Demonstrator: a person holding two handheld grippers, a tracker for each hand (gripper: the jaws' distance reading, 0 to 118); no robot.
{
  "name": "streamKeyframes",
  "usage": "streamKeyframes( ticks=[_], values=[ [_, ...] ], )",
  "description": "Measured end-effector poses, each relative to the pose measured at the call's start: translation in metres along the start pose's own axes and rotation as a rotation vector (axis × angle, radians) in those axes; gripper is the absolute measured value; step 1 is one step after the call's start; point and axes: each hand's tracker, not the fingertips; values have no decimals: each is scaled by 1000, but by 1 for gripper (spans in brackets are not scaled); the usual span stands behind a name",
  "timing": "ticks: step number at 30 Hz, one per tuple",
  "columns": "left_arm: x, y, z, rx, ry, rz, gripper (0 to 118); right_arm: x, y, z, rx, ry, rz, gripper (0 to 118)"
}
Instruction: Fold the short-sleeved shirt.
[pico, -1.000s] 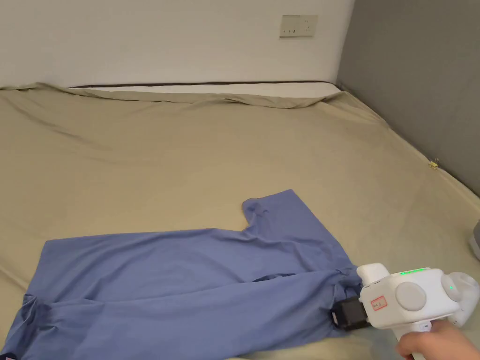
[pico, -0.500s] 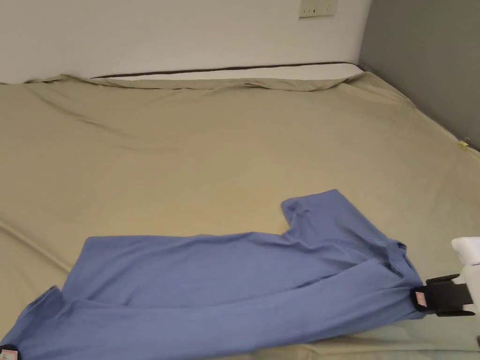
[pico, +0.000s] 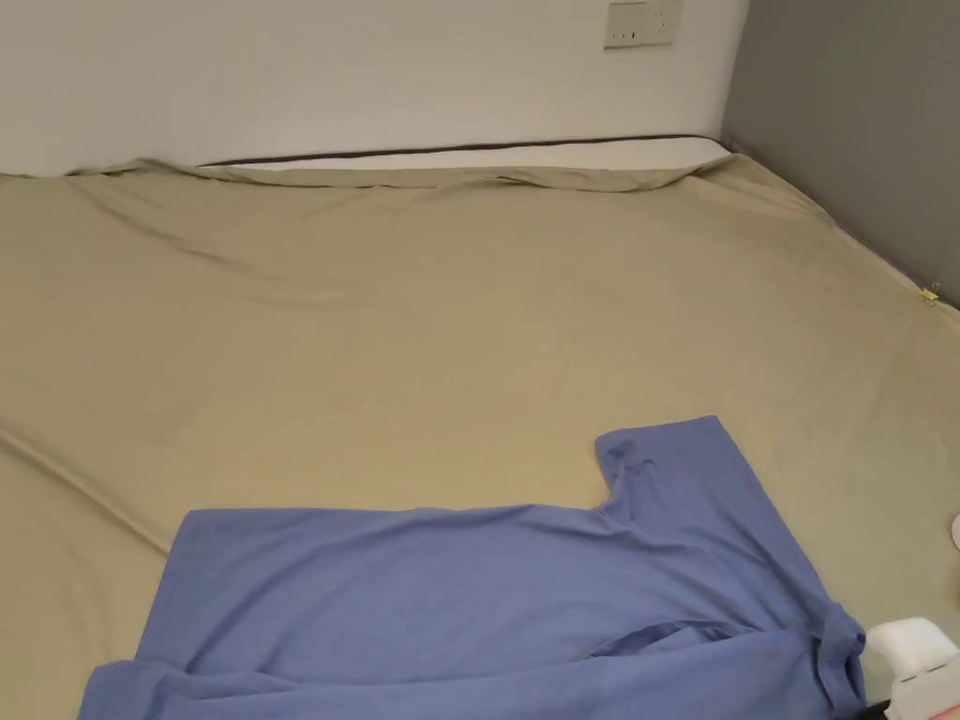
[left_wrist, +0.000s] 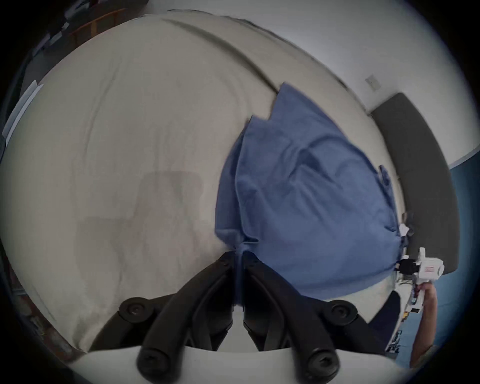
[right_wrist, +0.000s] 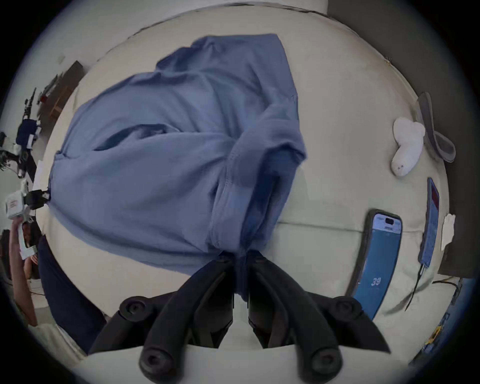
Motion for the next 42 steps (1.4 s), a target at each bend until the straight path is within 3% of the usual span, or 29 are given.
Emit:
streamKeyframes(
  ticks=[3, 4, 5, 6, 7, 8, 9, 10, 12, 14, 15, 16, 17, 18, 20, 22, 24, 29, 31, 32, 38, 40, 41, 42],
  values=[
    [11, 1, 1, 34, 31, -40, 8, -5, 4, -4, -14, -31, 21, 19],
    [14, 2, 3, 45, 40, -58, 25, -6, 4, 0, -21, -49, 44, 27],
    [15, 0, 7, 73, 8, -67, 64, -5, 5, 6, -18, -58, 62, 46],
    [18, 0, 14, 91, -61, -58, 116, -3, 5, 15, -7, -61, 71, 95],
    [23, 2, 24, 99, -95, -54, 118, -1, 6, 33, 63, -46, 75, 116],
    [22, -4, 45, 109, -125, -53, 117, -2, 3, 52, 174, -20, 62, 118],
    [18, 11, 57, 249, -233, -41, 118, -2, 0, 81, 373, 17, 6, 118],
    [18, 13, 71, 316, -273, -19, 118, -1, -3, 103, 506, 53, -95, 118],
    [26, 18, 88, 392, -289, 3, 118, -10, -11, 134, 681, 128, -270, 118],
    [62, 10, 95, 357, -297, -5, 118, -18, -16, 147, 772, 235, -357, 118],
    [69, 10, 95, 338, -299, -6, 101, -24, -17, 148, 769, 281, -373, 106],
    [76, 10, 94, 366, -300, -10, 56, -37, -15, 149, 756, 298, -372, 70],
    [79, 15, 85, 377, -272, -30, 0, -47, -13, 148, 746, 282, -346, 14],
    [86, 19, 78, 355, -224, -50, 0, -56, -10, 145, 745, 264, -289, 3],
    [97, 26, 64, 336, -124, -65, 0, -79, -2, 132, 708, 205, -249, 3],
    [91, 47, 43, 308, -182, -98, 0, -91, 4, 122, 676, 269, -192, 3],
    [92, 73, 31, 304, -174, -103, 0, -95, 2, 115, 677, 301, -188, 3],
    [126, 146, -13, 305, 51, -270, 3, -100, 10, 108, 669, 296, -136, 3],
    [133, 181, -47, 185, 185, -304, 97, -101, 14, 103, 656, 299, -125, 3],
    [134, 191, -64, 142, 215, -337, 118, -99, 13, 103, 651, 302, -125, 3],
    [135, 223, -145, -35, 291, -464, 115, -94, 14, 88, 601, 306, -129, 3],
    [131, 225, -135, 13, 230, -366, 112, -90, 14, 85, 583, 287, -130, 3],
    [129, 230, -128, 22, 217, -355, 96, -88, 15, 85, 578, 281, -127, 3],
    [131, 229, -119, 60, 188, -380, 64, -85, 15, 84, 577, 277, -125, 3]
  ],
)
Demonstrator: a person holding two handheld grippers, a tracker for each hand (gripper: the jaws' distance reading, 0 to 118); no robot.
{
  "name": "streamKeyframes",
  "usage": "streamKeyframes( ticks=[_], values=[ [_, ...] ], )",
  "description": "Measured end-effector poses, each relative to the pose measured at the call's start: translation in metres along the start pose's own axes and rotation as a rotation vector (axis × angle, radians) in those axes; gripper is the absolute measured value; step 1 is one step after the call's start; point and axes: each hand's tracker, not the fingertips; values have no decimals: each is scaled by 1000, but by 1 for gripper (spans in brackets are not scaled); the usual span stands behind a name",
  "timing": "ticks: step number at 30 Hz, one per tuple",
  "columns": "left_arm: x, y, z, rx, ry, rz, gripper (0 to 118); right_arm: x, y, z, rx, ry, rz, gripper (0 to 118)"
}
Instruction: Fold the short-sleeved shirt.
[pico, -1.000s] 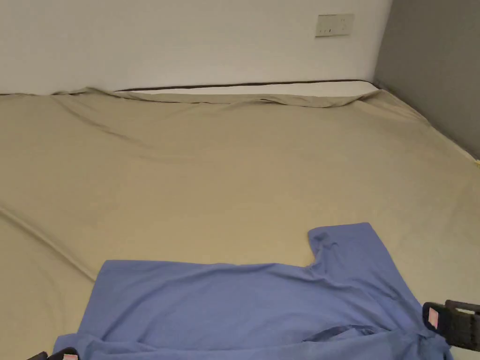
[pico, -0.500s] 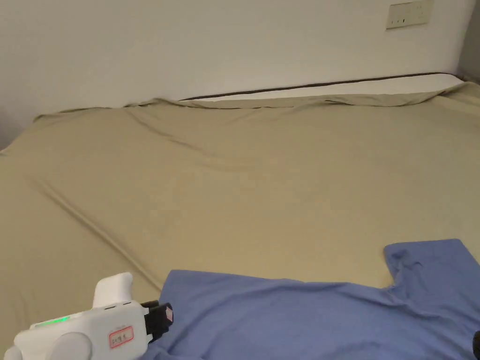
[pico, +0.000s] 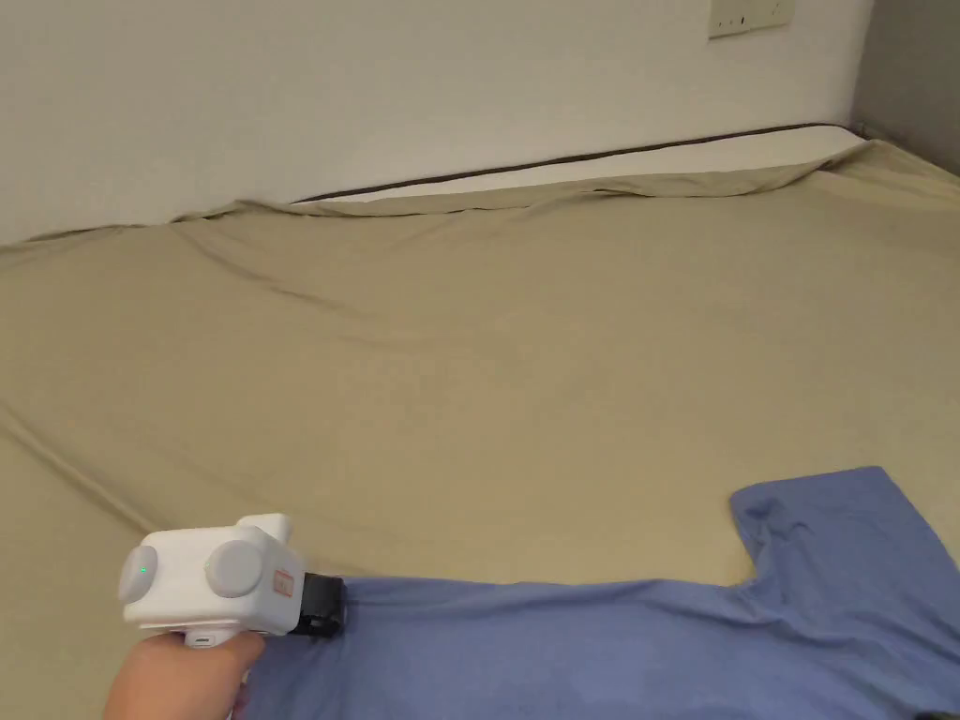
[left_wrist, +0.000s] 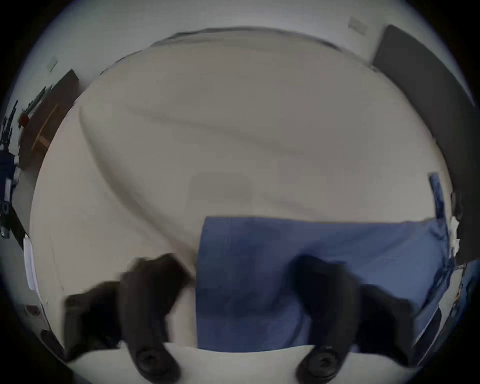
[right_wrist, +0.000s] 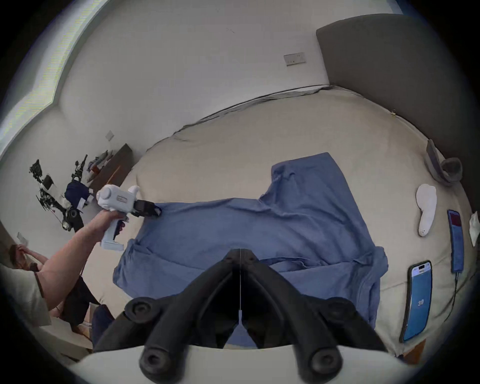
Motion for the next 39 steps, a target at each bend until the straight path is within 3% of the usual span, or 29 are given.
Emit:
streamKeyframes(
  ticks=[1, 2, 3, 4, 11, 13, 14, 15, 16, 17, 18, 19, 20, 22, 23, 24, 26, 27, 29, 33, 36, 39],
  values=[
    [3, -2, 8, 29, 1, -28, 28, 4, 1, -1, -4, -3, 2, 3],
    [7, -4, 14, 46, 27, -63, 14, 7, 3, -2, -12, -11, 4, 3],
    [10, -5, 20, 56, 56, -104, 14, 12, 6, -5, -28, -23, 4, 3],
    [12, -8, 25, 50, -4, -115, 13, 18, 10, -8, -43, -39, 4, 3],
    [-8, -22, 85, 139, -228, 54, 11, 84, 89, -51, -146, -99, 29, 3],
    [-7, -26, 101, 154, -234, 47, 11, 106, 116, -81, -236, -104, 113, 3],
    [-6, -27, 107, 163, -241, 41, 11, 111, 125, -97, -245, -193, 224, 13],
    [-3, -28, 117, 171, -248, 33, 11, 112, 128, -116, -262, -348, 379, 66],
    [-1, -29, 123, 177, -252, 28, 11, 118, 129, -142, -332, -478, 484, 117],
    [0, -30, 128, 185, -251, 19, 11, 132, 125, -159, -285, -431, 491, 117],
    [1, -30, 131, 190, -248, 13, 11, 140, 129, -174, -357, -423, 453, 112],
    [-1, -28, 132, 193, -243, 11, 11, 150, 129, -188, -417, -384, 317, 113],
    [-2, -27, 132, 192, -239, 10, 11, 159, 128, -200, -468, -356, 238, 114],
    [-3, -26, 131, 182, -223, 17, 11, 157, 137, -209, -546, -352, 146, 110],
    [-7, -24, 128, 177, -220, 19, 11, 157, 136, -212, -534, -353, 141, 100],
    [-8, -24, 125, 169, -230, 31, 11, 156, 134, -213, -516, -357, 139, 80],
    [-9, -25, 116, 160, -251, 46, 11, 147, 133, -207, -503, -373, 134, 69],
    [-10, -23, 108, 148, -256, 46, 11, 144, 133, -203, -499, -351, 149, 47],
    [-8, -24, 93, 123, -245, 37, 11, 140, 130, -200, -494, -332, 224, 19],
    [-10, -28, 70, 74, -220, 80, 11, 128, 126, -197, -502, -352, 221, 6],
    [-19, -31, 68, 72, -209, 120, 11, 121, 130, -192, -461, -348, 196, 5],
    [-30, -24, 57, 90, -136, 114, 15, 100, 126, -175, -426, -283, 208, 5]
  ],
)
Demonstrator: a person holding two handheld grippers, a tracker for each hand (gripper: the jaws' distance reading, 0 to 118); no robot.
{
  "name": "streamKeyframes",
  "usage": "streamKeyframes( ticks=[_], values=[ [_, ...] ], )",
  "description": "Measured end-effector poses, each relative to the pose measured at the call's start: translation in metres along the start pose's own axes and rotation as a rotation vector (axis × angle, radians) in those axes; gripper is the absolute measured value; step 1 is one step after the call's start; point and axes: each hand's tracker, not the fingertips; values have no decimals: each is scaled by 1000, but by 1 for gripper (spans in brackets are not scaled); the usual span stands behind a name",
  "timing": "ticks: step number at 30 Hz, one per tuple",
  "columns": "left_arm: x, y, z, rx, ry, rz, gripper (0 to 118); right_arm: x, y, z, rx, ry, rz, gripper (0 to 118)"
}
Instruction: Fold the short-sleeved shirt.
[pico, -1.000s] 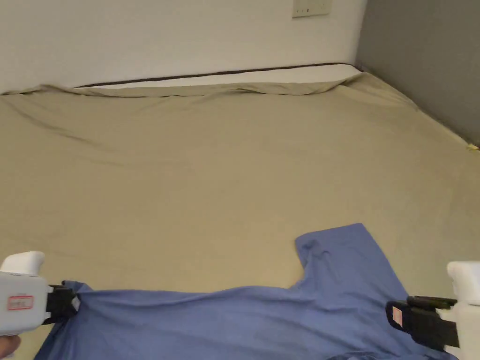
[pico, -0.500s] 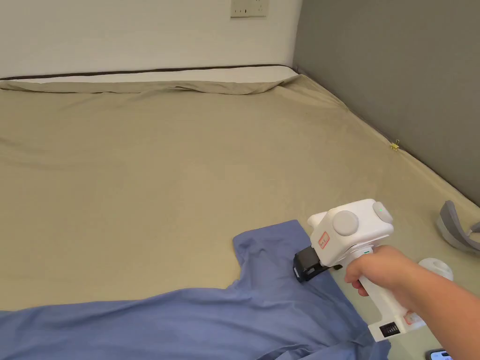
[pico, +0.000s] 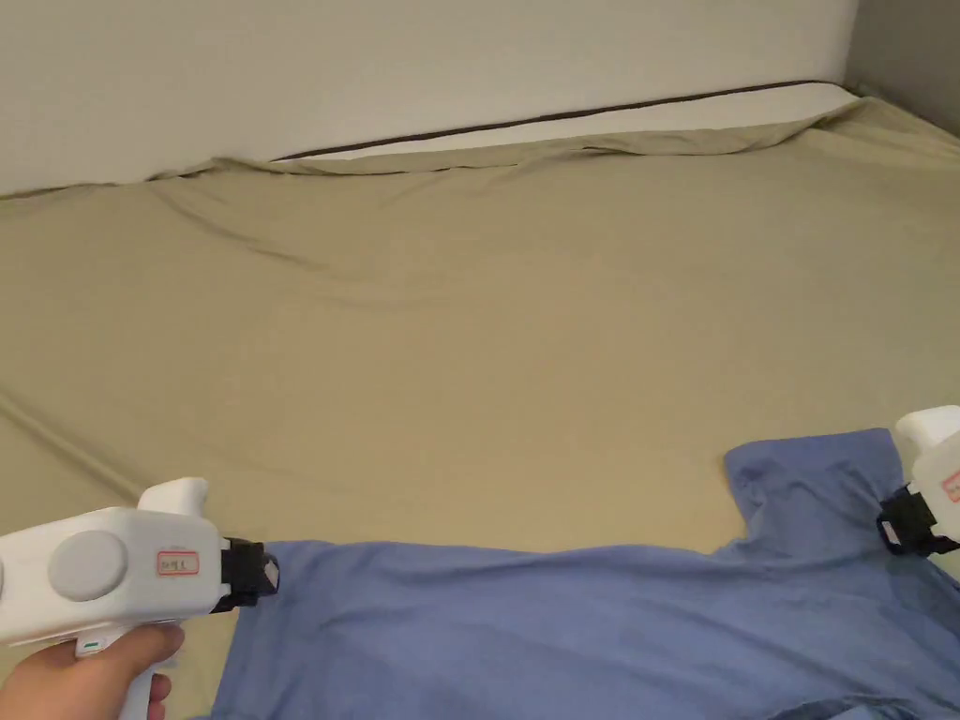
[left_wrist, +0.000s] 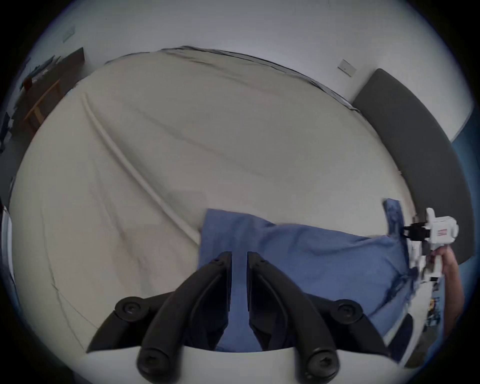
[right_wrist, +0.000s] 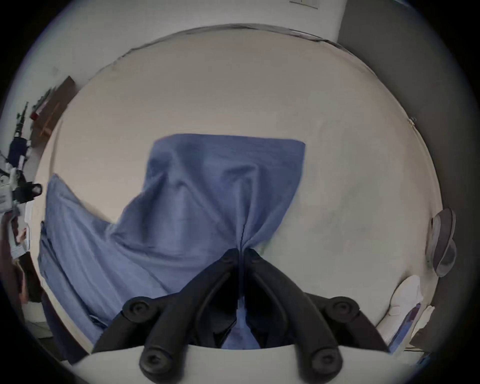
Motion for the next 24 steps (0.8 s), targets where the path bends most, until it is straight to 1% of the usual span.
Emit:
streamKeyframes(
  ticks=[1, 2, 3, 4, 5, 6, 7, 8, 9, 10, 11, 12, 13, 14, 15, 16, 18, 19, 20, 21, 23, 24],
  values=[
    [-1, 3, -7, 12, 60, -24, 21, -6, -3, 1, -4, -5, 26, 5],
    [1, 6, -14, 13, 111, -57, 45, -12, -6, 1, -13, -21, 64, 5],
    [2, 9, -26, -25, 147, -95, 114, -9, -5, -2, -29, -26, 84, 5],
    [1, 12, -40, 40, 113, -76, 118, -13, -6, -4, -38, -29, 87, 5],
    [1, 21, -54, -17, 132, -90, 118, -15, -7, -4, -42, -26, 84, 5],
    [1, 27, -68, -17, 123, -74, 118, -17, -8, -4, -42, -21, 79, 5],
    [1, 30, -83, -41, 109, -81, 118, -11, -5, -8, -44, -9, 65, 5],
    [8, 13, -82, -99, 123, -101, 118, -11, -4, -8, -43, -10, 55, 5],
    [10, 8, -90, -176, 168, -110, 118, -11, -4, -6, -38, -11, 47, 5],
    [11, 6, -83, -97, 153, -97, 118, -10, -3, 0, -19, -10, 35, 5],
    [12, 8, -73, -64, 178, -58, 111, -6, -3, 5, 8, 1, 19, 5],
    [16, 13, -63, -34, 159, -56, 75, -4, -3, 13, 34, 13, 4, 5],
    [19, 13, -50, 26, 192, -91, 29, -1, -4, 24, 69, 33, -7, 5],
    [18, 12, -42, 12, 206, -108, 14, 2, -6, 35, 95, 56, -9, 5],
    [14, 10, -33, 8, 143, -100, 13, 5, -8, 44, 121, 73, -13, 5],
    [9, 8, -17, 27, 34, -42, 9, 8, -12, 56, 141, 89, -15, 5],
    [-5, 2, 11, 60, -73, 49, 8, 14, -21, 78, 166, 95, -18, 5],
    [-10, -4, 26, 80, -114, 68, 8, 14, -29, 89, 178, 102, -13, 5],
    [-4, -14, 45, 103, -136, 60, 8, 16, -36, 99, 191, 109, -7, 5],
    [0, -24, 59, 68, -185, 60, 8, 18, -44, 110, 201, 111, -2, 5],
    [6, -39, 88, 83, -193, 23, 8, 21, -61, 132, 215, 112, 0, 5],
    [-3, -37, 96, 91, -204, 19, 8, 23, -69, 143, 222, 116, 1, 5]
  ],
)
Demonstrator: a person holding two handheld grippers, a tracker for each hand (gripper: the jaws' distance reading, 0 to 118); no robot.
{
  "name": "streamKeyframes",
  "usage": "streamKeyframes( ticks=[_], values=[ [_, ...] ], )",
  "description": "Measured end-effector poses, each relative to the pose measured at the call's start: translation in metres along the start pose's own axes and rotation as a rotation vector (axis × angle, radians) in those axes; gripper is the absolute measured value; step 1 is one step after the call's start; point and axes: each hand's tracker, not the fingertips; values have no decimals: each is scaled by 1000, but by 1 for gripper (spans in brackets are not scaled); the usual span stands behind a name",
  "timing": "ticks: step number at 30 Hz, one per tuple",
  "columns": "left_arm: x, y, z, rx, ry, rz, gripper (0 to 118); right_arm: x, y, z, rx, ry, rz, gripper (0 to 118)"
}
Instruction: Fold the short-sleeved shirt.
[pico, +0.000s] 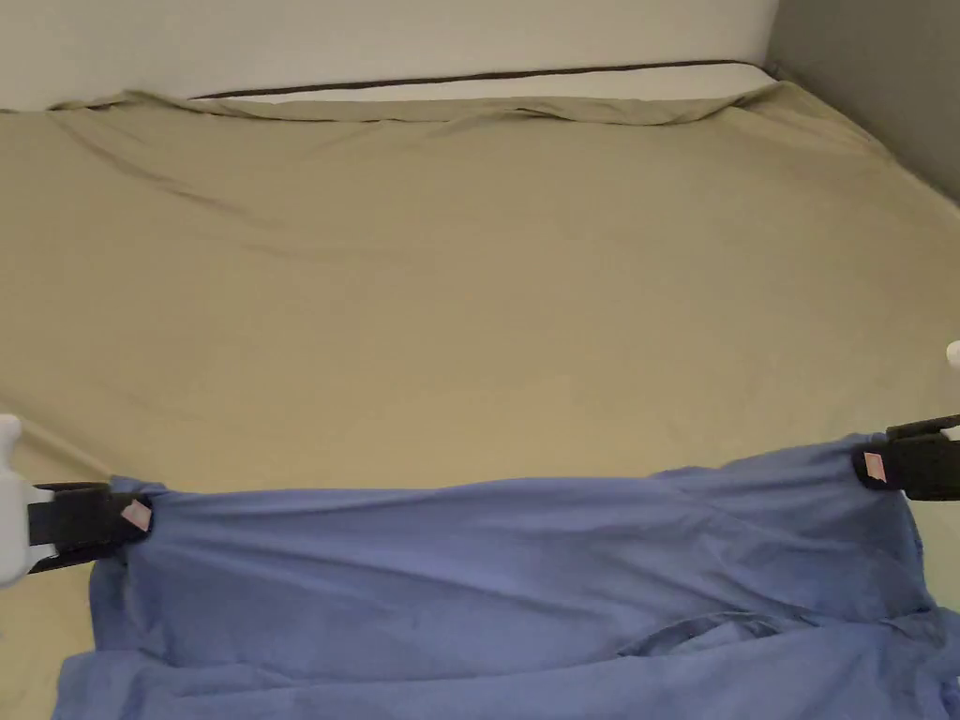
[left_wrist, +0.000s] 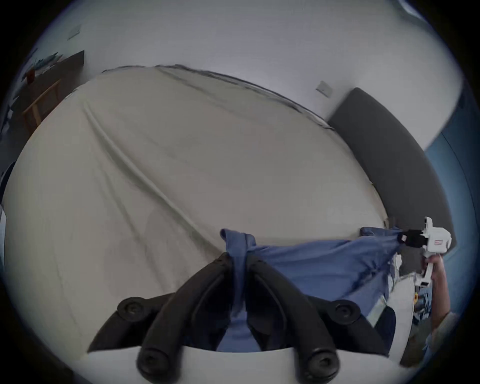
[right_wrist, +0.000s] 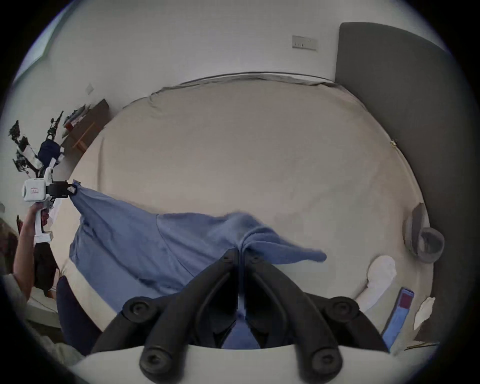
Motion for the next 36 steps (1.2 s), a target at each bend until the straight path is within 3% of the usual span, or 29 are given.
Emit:
streamKeyframes(
  ticks=[6, 9, 14, 17, 20, 22, 25, 30, 31, 32, 33, 34, 36],
  values=[
    [-2, -30, 65, 20, -80, -17, 8, -6, -41, 55, -18, 22, 32, 5],
    [-6, -56, 73, -15, -81, -22, 8, -15, -69, 58, -91, 32, 87, 5],
    [-23, -108, 54, -146, -50, -21, 8, -29, -116, 26, -236, -26, 181, 5],
    [-31, -135, 38, -187, -16, 26, 8, -41, -135, 5, -289, -127, 257, 5],
    [-36, -152, 23, -185, 126, -7, 7, -47, -146, -13, -291, -180, 311, 5],
    [-39, -159, 14, -190, 172, -19, 7, -46, -149, -32, -293, -203, 312, 5],
    [-40, -170, 1, -175, 148, 50, 7, -47, -151, -56, -319, -184, 244, 5],
    [-28, -175, 0, -143, 209, 9, 7, -54, -156, -74, -338, -261, 326, 7],
    [-29, -175, 1, -141, 211, 10, 7, -55, -154, -71, -347, -260, 333, 12],
    [-38, -171, 4, -141, 212, 24, 7, -53, -151, -67, -350, -256, 332, 24],
    [-40, -166, 12, -147, 205, 65, 7, -48, -146, -57, -349, -228, 296, 48],
    [-42, -160, 32, -112, 160, 114, 7, -42, -138, -35, -303, -201, 215, 62],
    [-37, -155, 78, 92, 58, 178, 9, -45, -127, 19, -89, -180, 87, 60]
  ],
)
